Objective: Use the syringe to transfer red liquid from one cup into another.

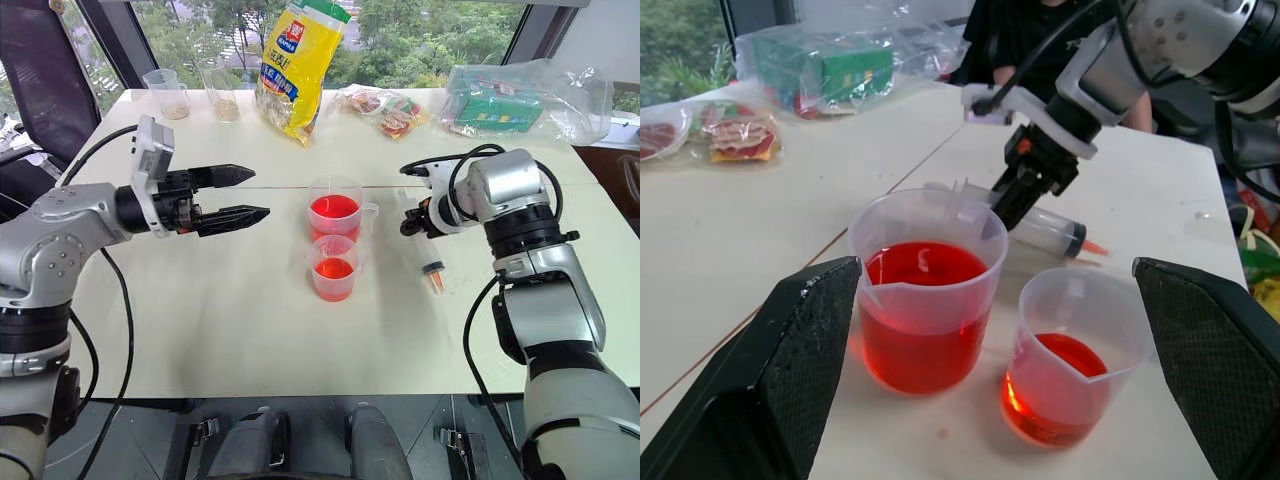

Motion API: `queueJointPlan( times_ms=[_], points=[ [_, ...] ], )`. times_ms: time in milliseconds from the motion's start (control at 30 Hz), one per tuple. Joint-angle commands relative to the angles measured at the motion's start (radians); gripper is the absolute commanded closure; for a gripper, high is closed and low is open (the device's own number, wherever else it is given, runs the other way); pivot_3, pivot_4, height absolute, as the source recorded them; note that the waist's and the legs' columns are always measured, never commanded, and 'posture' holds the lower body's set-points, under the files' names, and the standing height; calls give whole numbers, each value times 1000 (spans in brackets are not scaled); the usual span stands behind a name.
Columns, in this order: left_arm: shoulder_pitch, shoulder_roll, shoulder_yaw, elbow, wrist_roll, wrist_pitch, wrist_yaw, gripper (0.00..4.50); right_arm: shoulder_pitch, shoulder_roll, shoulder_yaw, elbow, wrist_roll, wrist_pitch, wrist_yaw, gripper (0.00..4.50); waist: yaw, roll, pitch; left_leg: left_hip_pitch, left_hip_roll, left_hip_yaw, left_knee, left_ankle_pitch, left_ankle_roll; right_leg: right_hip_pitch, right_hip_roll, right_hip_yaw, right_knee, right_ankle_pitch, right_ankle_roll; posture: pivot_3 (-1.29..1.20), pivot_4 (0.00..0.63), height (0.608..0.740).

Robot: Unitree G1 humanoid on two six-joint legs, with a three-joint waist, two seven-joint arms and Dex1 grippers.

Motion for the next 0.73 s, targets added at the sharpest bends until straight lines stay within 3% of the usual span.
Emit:
queueJointPlan(
  times_ms=[33,200,333,500,733],
  points=[
    [19,17,36,-46,-25,3,16,2,7,7,-1,31,-50,-36,21,2586,0,0,0,0,0,0,0,0,0,0,0,0,0,0,0,0,150,740],
    [38,27,44,-62,-43,16,32,0,19,-1,-23,3,-75,-42,55,57,1,0,0,0,0,0,0,0,0,1,0,0,0,0,0,0,150,740],
    [49,46,46,-69,-49,23,33,0,36,-59,-30,-117,-71,-65,114,21,2,0,0,0,0,-1,1,0,0,1,0,-1,0,0,1,0,150,740],
    [64,89,66,-74,-66,36,28,0,121,-212,-68,-437,-20,-154,262,21,4,0,0,-1,0,-1,0,0,0,0,0,-1,-1,0,1,0,150,740],
    [102,149,103,-88,-104,72,24,0,377,-383,-298,-771,104,-386,493,21,3,0,0,-1,0,-3,1,0,0,2,0,-2,-1,0,1,0,150,740]
  ],
)
